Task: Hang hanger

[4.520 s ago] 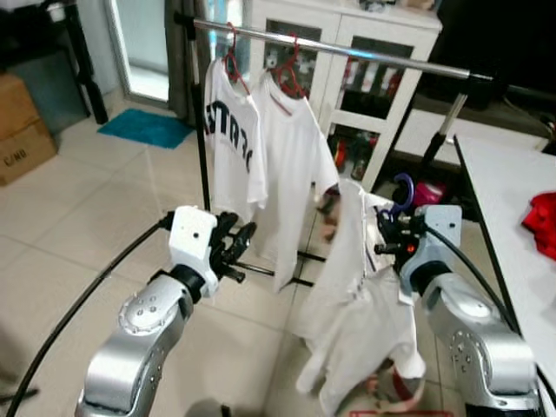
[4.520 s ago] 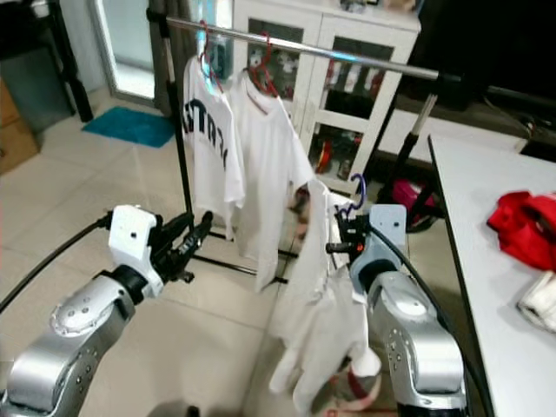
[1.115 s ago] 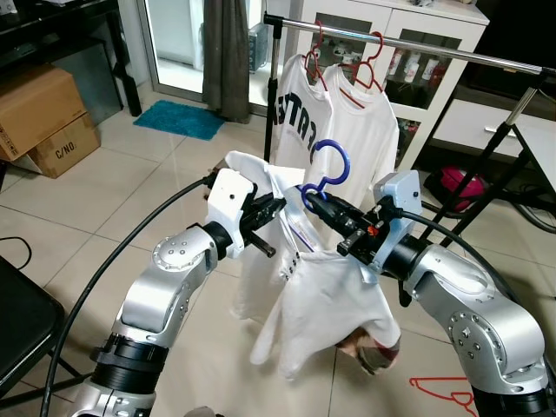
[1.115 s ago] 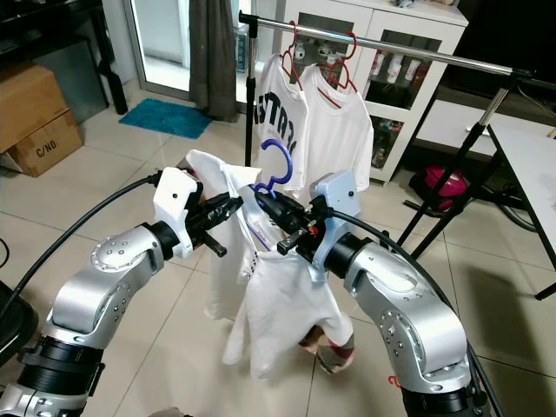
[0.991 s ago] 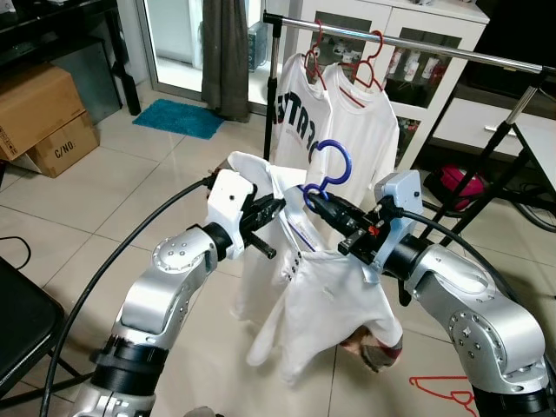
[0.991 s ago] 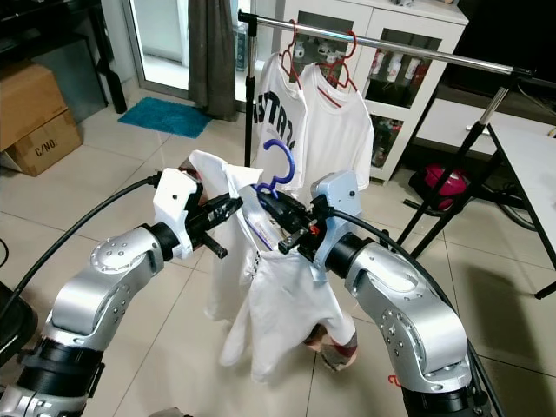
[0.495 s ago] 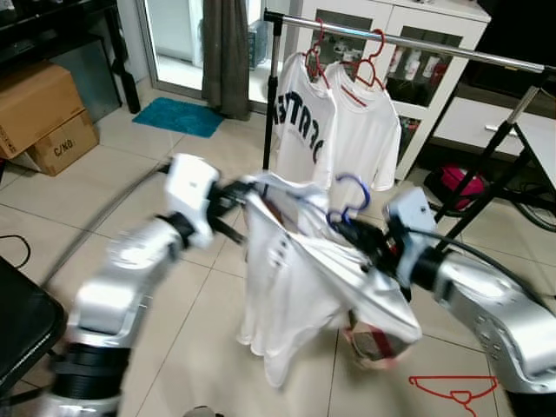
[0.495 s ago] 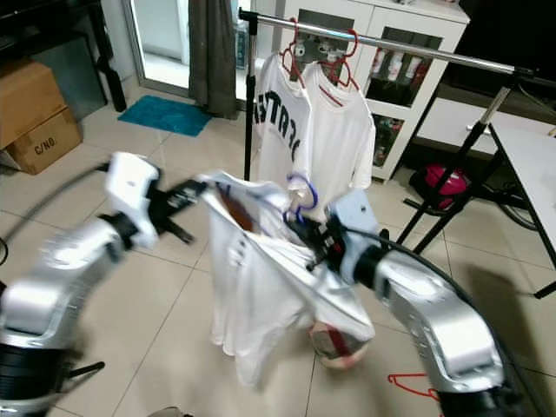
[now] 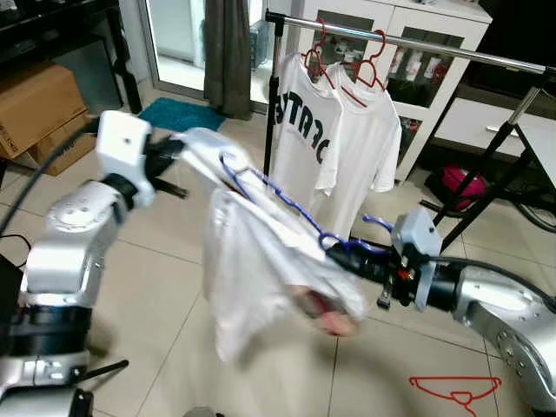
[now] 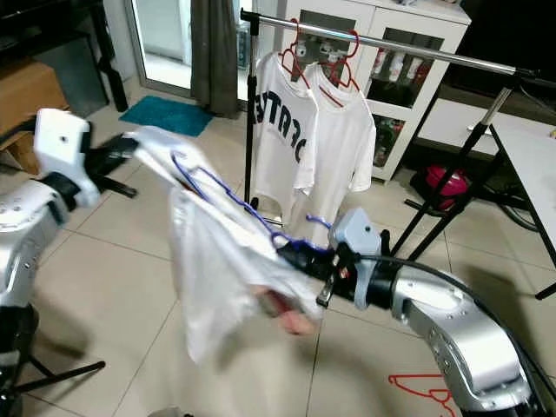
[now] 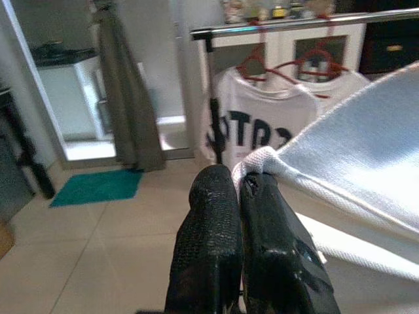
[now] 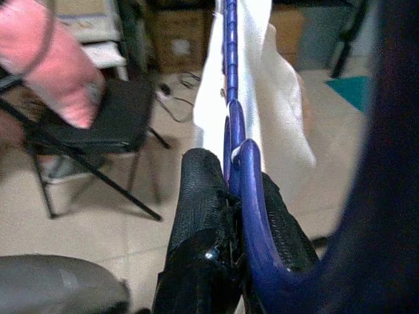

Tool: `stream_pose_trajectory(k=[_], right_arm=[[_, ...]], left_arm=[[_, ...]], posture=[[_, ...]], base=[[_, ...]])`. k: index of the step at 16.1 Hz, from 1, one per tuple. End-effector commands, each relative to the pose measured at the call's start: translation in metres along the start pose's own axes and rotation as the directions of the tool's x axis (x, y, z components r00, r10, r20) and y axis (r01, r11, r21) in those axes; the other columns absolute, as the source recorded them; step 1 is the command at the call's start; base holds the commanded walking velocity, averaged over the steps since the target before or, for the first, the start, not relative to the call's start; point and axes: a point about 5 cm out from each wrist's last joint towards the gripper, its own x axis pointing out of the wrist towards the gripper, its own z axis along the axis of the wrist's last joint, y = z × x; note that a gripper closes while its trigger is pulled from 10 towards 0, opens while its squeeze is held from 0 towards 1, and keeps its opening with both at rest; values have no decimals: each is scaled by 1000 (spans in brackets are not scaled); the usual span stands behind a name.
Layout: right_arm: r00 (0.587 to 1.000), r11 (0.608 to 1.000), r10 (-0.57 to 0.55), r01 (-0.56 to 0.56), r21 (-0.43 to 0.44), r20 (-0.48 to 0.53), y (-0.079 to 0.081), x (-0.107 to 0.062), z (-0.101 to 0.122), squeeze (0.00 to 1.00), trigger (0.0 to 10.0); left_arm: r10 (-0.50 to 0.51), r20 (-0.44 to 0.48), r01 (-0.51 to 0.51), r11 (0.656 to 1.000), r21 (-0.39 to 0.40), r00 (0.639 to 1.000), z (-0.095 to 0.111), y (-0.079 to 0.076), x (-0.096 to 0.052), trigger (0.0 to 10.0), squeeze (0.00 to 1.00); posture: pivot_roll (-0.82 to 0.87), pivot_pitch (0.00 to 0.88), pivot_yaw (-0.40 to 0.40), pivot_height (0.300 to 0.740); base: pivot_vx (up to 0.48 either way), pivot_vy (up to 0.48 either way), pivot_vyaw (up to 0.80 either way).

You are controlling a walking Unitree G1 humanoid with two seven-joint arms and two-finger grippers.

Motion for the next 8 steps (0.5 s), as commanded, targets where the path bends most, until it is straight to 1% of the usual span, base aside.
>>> stream_pose_trajectory(k=[1,2,3,4,5,6,7,8], right_arm=[[1000,1000,0,0,11,-1,-3,-8,1,0,0],[999,999,18,-20,32,37,0,-8,4,0,0],[996,998,3,-8,60,85,-1,-7,8,0,0],[995,998,-7,0,70,102,-2,-6,9,0,0],[982,992,-97,81,101,160,-10,-3,14,0,0],[956,974,-199,169,150,217,-19,0,20,0,0],[944,966,-233,197,170,234,-22,0,21,0,0],[919,947,-293,242,211,263,-28,1,24,0,0]], left_arm=[[136,43,-137,991,7,990,10,23,-2,0,0],[186,35,-184,982,-45,982,6,30,2,0,0],[175,19,-174,982,-74,984,1,28,4,0,0],[159,13,-157,985,-75,987,-1,25,6,0,0],[23,-10,-24,996,-86,1000,-9,0,9,0,0],[-110,-29,107,990,-97,993,-16,-26,9,0,0],[-151,-36,147,984,-100,988,-18,-34,9,0,0],[-216,-45,210,972,-104,975,-21,-47,7,0,0]], posture=[[-47,0,-70,710],[-47,0,-70,710],[-47,0,-70,710],[-47,0,-70,710],[-48,0,-64,710],[-48,0,-64,710],[-48,0,-64,710],[-48,0,-64,710]], base=[[0,0,0],[0,0,0],[0,0,0],[0,0,0],[0,0,0],[0,0,0],[0,0,0],[0,0,0]])
